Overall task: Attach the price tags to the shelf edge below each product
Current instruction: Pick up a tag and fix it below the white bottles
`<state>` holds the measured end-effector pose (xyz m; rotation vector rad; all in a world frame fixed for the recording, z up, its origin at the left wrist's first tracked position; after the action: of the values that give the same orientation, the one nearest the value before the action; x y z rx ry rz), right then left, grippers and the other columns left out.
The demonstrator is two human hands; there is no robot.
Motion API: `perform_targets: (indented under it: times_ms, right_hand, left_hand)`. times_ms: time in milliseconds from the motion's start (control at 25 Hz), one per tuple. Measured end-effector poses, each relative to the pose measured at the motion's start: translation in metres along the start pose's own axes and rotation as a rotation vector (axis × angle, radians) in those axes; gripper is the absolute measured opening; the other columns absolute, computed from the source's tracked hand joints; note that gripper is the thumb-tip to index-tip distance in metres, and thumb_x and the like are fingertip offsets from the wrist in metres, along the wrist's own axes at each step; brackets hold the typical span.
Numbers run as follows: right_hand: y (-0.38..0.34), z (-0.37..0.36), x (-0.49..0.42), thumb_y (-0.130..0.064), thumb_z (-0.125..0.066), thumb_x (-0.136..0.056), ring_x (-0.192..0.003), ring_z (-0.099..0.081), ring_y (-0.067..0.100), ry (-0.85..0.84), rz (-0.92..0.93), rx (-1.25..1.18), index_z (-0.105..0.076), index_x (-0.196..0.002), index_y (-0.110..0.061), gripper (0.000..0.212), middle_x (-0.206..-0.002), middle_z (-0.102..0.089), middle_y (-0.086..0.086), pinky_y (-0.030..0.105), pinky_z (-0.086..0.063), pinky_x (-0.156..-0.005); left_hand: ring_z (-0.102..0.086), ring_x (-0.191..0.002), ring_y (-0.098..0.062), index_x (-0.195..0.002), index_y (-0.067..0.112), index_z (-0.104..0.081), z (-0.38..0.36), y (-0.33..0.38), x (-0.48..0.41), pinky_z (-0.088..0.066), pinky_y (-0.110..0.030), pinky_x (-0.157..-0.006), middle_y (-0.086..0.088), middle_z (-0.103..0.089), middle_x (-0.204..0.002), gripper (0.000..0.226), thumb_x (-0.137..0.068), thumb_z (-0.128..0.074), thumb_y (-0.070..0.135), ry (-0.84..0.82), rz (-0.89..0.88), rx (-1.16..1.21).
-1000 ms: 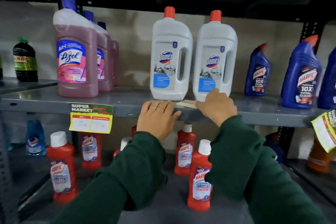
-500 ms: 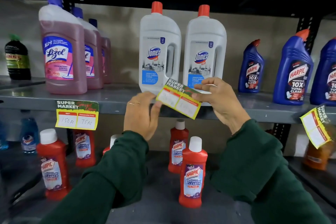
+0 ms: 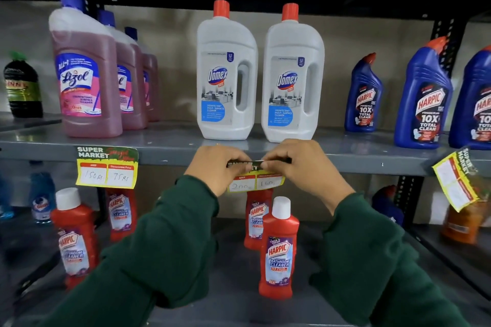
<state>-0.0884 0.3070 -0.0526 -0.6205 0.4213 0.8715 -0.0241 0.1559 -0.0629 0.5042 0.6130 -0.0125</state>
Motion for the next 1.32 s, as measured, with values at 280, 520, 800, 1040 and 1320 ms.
perform_targets:
  times_ms: [280, 520, 800, 1040, 1320]
  right_hand:
    - [0.0, -0.013, 0.0, -0.024, -0.063, -0.086, -0.097, -0.044, 0.017, 0.179, 0.036, 0.281, -0.07, -0.091, -0.003, 0.022, -0.11, -0.048, 0.008, 0.025, -0.038, -0.086]
    - [-0.008, -0.012, -0.005, -0.026, -0.058, -0.089, -0.09, -0.055, 0.023, 0.138, -0.045, 0.321, -0.065, -0.094, -0.002, 0.026, -0.113, -0.049, 0.01, 0.029, -0.043, -0.074]
    - [-0.01, -0.003, -0.022, -0.034, -0.059, -0.088, -0.092, -0.059, 0.029, 0.071, -0.146, 0.342, -0.069, -0.09, -0.002, 0.033, -0.104, -0.061, 0.016, 0.036, -0.046, -0.076]
    - [-0.002, 0.001, -0.022, -0.039, -0.075, -0.072, -0.086, -0.059, 0.026, 0.175, -0.263, 0.154, -0.061, -0.086, 0.0, 0.044, -0.097, -0.063, 0.017, 0.031, -0.041, -0.066]
    - [0.003, 0.004, -0.017, -0.042, -0.076, -0.07, -0.104, -0.051, 0.03, 0.19, -0.295, 0.102, -0.046, -0.113, -0.003, 0.065, -0.115, -0.052, 0.016, 0.034, -0.042, -0.086]
  left_hand:
    - [-0.05, -0.104, -0.029, -0.104, 0.017, -0.066, -0.019, 0.001, 0.0, -0.04, -0.04, -0.089, -0.006, -0.063, -0.109, 0.022, -0.089, -0.056, 0.03, 0.211, -0.125, -0.439]
    - [-0.056, -0.098, -0.031, -0.097, 0.006, -0.064, -0.02, 0.007, -0.011, -0.045, -0.039, -0.084, -0.012, -0.063, -0.107, 0.022, -0.093, -0.051, 0.023, 0.182, -0.193, -0.413]
    - [-0.059, -0.091, -0.03, -0.094, 0.008, -0.063, -0.009, 0.013, -0.023, -0.047, -0.036, -0.075, -0.012, -0.067, -0.101, 0.021, -0.093, -0.049, 0.024, 0.135, -0.099, -0.374]
    - [-0.06, -0.094, -0.027, -0.089, 0.009, -0.068, -0.005, 0.009, -0.022, -0.051, -0.038, -0.085, -0.011, -0.07, -0.101, 0.016, -0.086, -0.062, 0.023, 0.109, 0.022, -0.115]
    - [-0.06, -0.092, -0.023, -0.099, 0.014, -0.072, -0.01, 0.006, -0.019, -0.042, -0.027, -0.081, -0.01, -0.072, -0.104, 0.021, -0.089, -0.058, 0.027, 0.157, 0.028, -0.051]
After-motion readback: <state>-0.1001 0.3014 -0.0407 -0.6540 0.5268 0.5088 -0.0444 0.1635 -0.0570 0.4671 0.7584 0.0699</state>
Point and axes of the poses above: each hand's wrist, its own x-axis away from the middle knuckle, its own z-axis out of the back of the hand, y = z × x, the point moved 2 cm from there along -x, towards the middle knuckle
